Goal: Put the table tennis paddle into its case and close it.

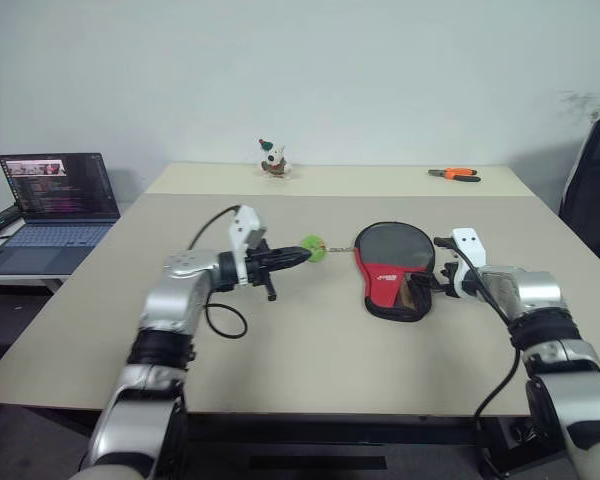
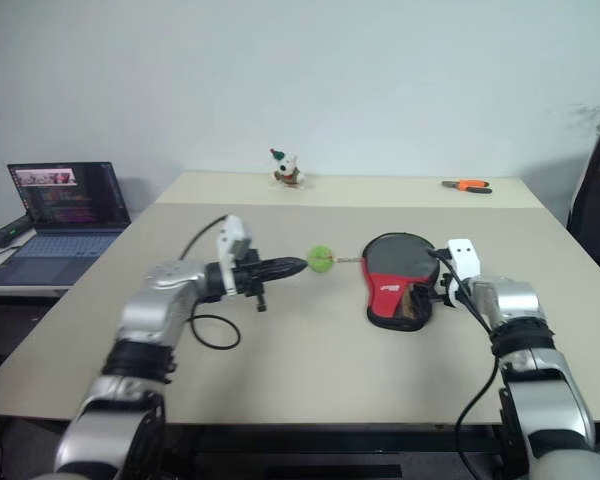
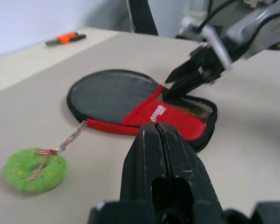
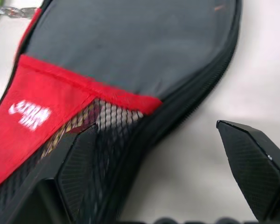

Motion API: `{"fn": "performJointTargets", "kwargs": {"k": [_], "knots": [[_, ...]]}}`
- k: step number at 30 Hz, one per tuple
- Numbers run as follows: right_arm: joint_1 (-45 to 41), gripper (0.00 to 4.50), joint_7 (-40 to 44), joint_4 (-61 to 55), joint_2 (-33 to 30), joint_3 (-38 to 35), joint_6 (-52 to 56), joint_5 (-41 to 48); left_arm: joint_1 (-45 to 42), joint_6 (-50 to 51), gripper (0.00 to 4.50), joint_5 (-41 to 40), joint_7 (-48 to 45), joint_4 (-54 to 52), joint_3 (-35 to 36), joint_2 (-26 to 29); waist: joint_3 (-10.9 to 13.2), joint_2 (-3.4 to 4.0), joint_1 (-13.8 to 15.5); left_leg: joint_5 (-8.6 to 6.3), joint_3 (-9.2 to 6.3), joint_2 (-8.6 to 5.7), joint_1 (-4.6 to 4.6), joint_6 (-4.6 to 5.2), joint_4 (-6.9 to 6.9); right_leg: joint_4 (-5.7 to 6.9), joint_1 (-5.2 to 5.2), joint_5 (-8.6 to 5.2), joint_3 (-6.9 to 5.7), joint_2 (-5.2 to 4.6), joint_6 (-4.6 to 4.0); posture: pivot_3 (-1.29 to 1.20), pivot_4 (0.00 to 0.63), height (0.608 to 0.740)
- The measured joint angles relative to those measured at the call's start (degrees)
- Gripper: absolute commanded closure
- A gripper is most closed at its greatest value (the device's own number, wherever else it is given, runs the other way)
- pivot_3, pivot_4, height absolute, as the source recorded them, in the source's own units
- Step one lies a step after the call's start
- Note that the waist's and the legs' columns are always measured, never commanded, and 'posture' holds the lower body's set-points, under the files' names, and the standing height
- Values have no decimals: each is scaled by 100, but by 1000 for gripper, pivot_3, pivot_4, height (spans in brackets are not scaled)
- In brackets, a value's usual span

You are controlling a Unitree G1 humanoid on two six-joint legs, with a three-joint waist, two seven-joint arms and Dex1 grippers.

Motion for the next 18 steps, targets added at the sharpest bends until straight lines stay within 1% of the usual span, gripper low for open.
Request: {"fn": "performJointTargets", "kwargs": {"k": [2,6,13,16,17,18], "knots": [[-99,8,76,400,26,-4,-237,-73,250,325,4500,-130,193,-509,89,141,0,0,5,-2,-4,0,2,3,2,2,5,0,-5,0,0,0,150,740],[-326,8,266,919,77,-1,-493,-242,412,658,4500,-262,488,-998,82,182,0,0,-11,-1,1,1,11,3,4,6,10,3,1,2,2,0,150,740],[-405,8,741,1152,87,5,-497,-365,435,811,4500,-380,741,-1242,79,302,-3,2,-23,-2,10,4,24,3,0,7,16,3,9,4,1,0,150,740],[-434,581,754,1195,140,-16,-514,-454,461,818,4500,-395,790,-1242,65,303,-4,0,-29,-2,12,5,27,3,-1,9,17,3,12,6,1,0,150,740],[-437,968,751,1211,189,-27,-532,-471,461,820,4500,-405,796,-1242,62,303,-6,-2,-35,-2,12,6,29,3,-1,9,19,3,14,6,1,0,150,740],[-438,1226,749,1216,227,-31,-548,-474,461,820,4500,-424,798,-1242,62,303,-6,-3,-44,-2,13,6,30,3,-1,9,20,3,15,6,1,0,150,740]]}}
